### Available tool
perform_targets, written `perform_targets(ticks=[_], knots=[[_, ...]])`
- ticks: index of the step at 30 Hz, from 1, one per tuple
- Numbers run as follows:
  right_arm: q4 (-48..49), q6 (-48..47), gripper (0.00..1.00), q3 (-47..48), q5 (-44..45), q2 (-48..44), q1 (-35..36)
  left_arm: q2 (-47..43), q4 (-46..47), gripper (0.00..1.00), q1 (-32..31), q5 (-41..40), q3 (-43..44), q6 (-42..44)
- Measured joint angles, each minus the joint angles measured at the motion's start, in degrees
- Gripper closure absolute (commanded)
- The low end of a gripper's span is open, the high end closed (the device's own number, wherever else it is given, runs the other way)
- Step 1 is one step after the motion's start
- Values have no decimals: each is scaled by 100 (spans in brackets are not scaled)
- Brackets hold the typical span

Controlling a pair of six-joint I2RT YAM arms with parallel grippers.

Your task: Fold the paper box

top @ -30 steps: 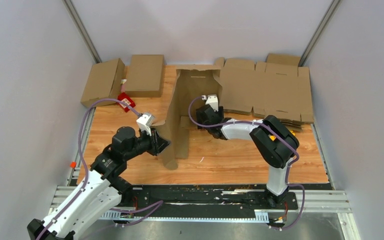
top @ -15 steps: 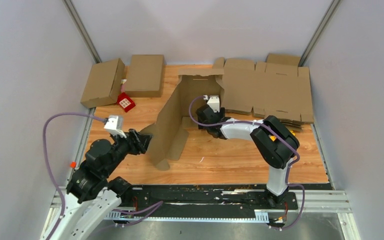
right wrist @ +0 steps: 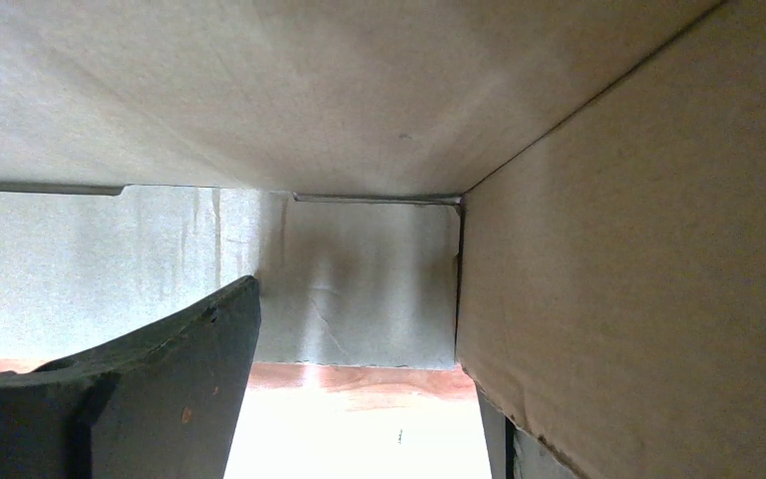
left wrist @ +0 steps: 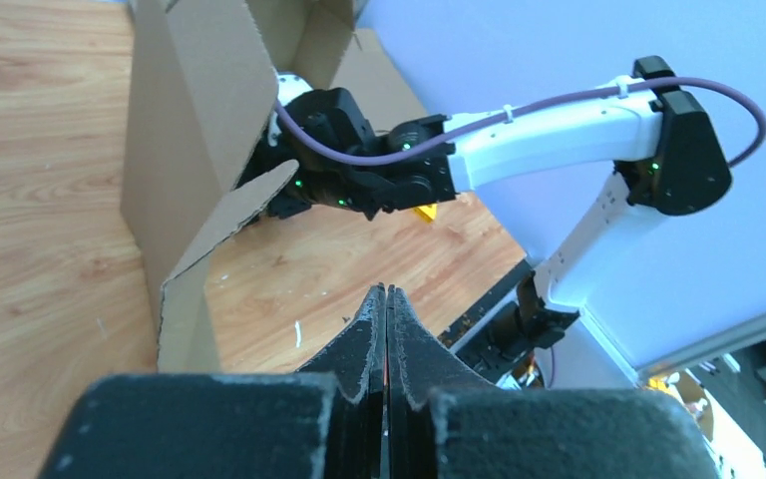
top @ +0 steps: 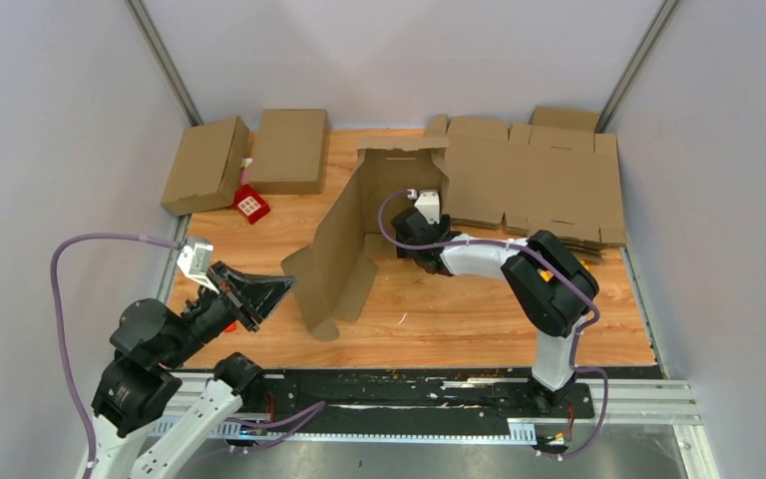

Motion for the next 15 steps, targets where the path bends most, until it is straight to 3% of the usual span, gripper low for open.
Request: perform_targets(ticks=[11, 15], knots=[[-101, 7, 27, 59, -181, 7, -66, 601, 590, 100, -20, 599, -356, 46], [-127, 2, 27, 76, -236, 7, -98, 966, 625, 100, -529, 319, -348, 173]])
